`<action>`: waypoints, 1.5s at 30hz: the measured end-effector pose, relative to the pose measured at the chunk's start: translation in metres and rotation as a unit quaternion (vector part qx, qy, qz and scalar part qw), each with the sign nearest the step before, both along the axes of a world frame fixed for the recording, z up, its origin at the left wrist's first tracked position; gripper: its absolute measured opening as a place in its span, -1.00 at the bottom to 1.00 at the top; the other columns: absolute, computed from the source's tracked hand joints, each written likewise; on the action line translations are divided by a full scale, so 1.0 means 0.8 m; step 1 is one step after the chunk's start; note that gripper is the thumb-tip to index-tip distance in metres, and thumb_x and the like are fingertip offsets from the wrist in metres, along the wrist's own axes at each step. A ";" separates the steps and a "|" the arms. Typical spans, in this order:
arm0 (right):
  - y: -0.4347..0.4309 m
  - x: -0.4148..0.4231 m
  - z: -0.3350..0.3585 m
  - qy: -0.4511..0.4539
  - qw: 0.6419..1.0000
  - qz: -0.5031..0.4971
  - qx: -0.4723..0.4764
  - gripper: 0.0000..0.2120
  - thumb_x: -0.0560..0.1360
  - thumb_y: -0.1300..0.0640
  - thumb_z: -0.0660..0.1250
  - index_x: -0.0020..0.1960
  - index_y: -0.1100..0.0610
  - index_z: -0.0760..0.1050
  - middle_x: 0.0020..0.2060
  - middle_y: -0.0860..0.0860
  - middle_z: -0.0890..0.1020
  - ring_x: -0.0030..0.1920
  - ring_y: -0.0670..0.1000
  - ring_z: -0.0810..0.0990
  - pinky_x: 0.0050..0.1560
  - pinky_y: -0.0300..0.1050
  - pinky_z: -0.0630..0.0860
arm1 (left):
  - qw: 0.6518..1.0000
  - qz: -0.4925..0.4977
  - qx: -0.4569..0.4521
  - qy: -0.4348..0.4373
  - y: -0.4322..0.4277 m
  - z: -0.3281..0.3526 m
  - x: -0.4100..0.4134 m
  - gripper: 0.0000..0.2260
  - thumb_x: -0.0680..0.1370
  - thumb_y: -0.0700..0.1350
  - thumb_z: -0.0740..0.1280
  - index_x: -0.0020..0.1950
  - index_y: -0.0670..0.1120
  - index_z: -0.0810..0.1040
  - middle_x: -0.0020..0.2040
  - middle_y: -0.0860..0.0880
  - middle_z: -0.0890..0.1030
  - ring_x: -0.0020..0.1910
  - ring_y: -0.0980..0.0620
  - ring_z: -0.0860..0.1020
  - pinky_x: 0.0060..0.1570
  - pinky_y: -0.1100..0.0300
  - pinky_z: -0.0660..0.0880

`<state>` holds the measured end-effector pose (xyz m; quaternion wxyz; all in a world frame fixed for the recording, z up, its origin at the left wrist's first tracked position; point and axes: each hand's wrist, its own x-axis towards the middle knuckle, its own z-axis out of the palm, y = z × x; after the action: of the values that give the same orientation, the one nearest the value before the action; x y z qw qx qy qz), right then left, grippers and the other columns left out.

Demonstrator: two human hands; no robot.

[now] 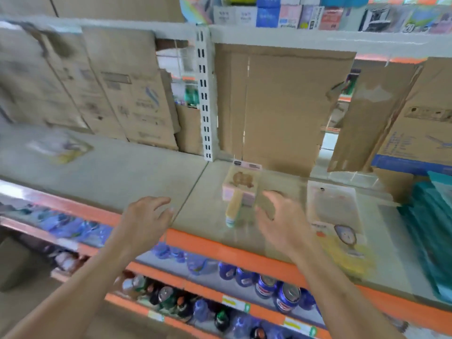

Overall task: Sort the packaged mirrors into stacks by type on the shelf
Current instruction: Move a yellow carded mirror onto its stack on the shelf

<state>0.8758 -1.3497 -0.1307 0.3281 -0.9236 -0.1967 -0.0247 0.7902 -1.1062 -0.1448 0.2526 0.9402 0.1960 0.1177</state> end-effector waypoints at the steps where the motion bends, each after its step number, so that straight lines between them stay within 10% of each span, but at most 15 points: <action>1: 0.015 -0.002 0.001 -0.001 1.000 0.012 0.008 -0.66 0.53 0.11 0.27 0.30 0.11 0.47 0.21 0.07 0.56 0.21 0.07 0.50 0.13 -0.22 0.31 | 1.000 0.015 -0.004 0.002 0.011 0.000 -0.010 -0.72 0.54 -0.14 0.33 0.24 -0.17 0.57 0.23 -0.15 0.58 0.22 -0.11 0.53 0.23 0.15 0.32; 45: 0.525 -0.042 -0.035 0.000 0.969 0.239 -0.059 -0.53 0.56 0.03 0.22 0.42 0.19 0.34 0.39 0.05 0.41 0.40 -0.01 0.34 0.36 -0.25 0.17 | 0.962 0.268 0.052 0.023 0.407 -0.049 -0.186 -0.66 0.55 0.02 0.30 0.30 -0.04 0.52 0.14 -0.03 0.59 0.12 -0.13 0.54 0.06 0.01 0.48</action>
<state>0.8423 -0.9297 -0.1587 0.2698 -0.8675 -0.4126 0.0662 0.6412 -0.7805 -0.1842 0.1585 0.8675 0.4400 0.1697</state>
